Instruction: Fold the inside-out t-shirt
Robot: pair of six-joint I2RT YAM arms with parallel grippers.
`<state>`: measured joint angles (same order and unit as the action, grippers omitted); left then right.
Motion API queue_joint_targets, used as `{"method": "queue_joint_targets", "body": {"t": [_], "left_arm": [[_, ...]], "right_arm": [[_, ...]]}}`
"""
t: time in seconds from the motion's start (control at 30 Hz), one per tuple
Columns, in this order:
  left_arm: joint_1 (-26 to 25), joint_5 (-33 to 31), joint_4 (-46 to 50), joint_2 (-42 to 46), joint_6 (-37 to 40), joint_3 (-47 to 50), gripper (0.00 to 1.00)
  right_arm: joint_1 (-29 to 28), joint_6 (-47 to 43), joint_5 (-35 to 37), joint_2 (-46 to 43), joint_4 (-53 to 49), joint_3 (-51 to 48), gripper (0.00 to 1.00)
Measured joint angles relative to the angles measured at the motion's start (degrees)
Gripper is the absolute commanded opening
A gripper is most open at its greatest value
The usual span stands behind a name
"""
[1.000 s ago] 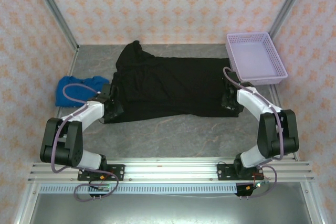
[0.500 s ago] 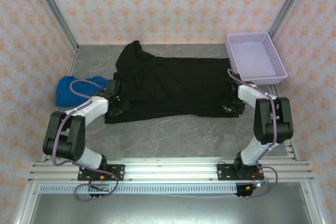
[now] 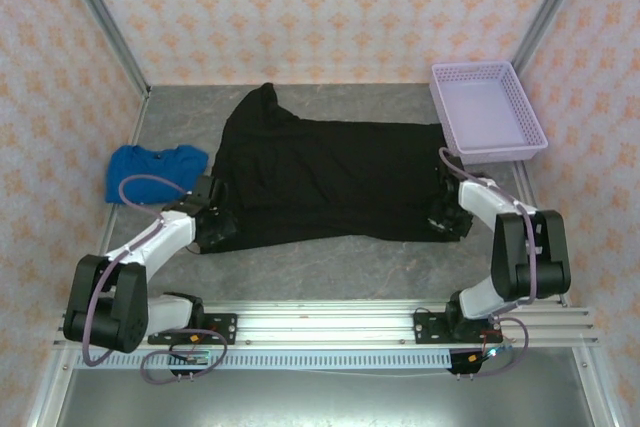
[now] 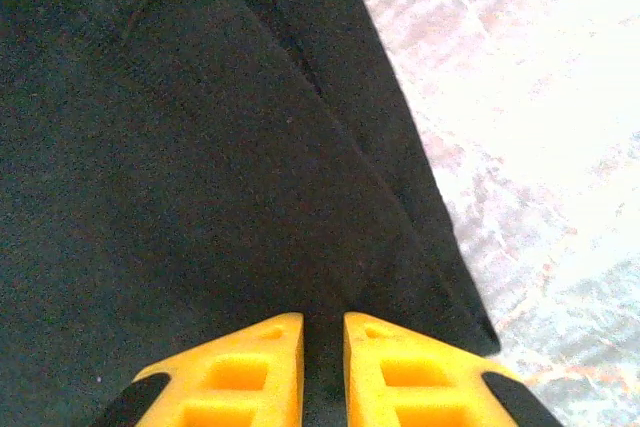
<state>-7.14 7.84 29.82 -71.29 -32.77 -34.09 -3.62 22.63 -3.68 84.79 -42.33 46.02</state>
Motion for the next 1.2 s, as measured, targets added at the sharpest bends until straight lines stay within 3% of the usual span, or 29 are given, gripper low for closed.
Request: {"method": "queue_joint_targets", "body": {"t": [0.2,0.47,0.9,1.2], "left_arm": [[0.0,3.0,-1.0,-1.7,-0.4,-7.7,0.51],[-0.8,8.0,-5.9,-13.3,-0.4,-13.1,0.48],[-2.3,10.2,-9.0,-19.5,-0.3,-15.8,0.02],[-3.4,10.9,-9.9,-20.7,-0.3,-21.7,0.0]], "right_arm": [[-3.9,0.8,0.9,-5.2,-0.3,1.9,0.23],[-4.5,0.8,0.6,-3.0,0.4,2.7,0.25],[-4.7,0.8,0.2,-2.6,1.4,2.7,0.25],[-4.7,0.7,0.0,-2.6,1.4,2.8,0.25]]}}
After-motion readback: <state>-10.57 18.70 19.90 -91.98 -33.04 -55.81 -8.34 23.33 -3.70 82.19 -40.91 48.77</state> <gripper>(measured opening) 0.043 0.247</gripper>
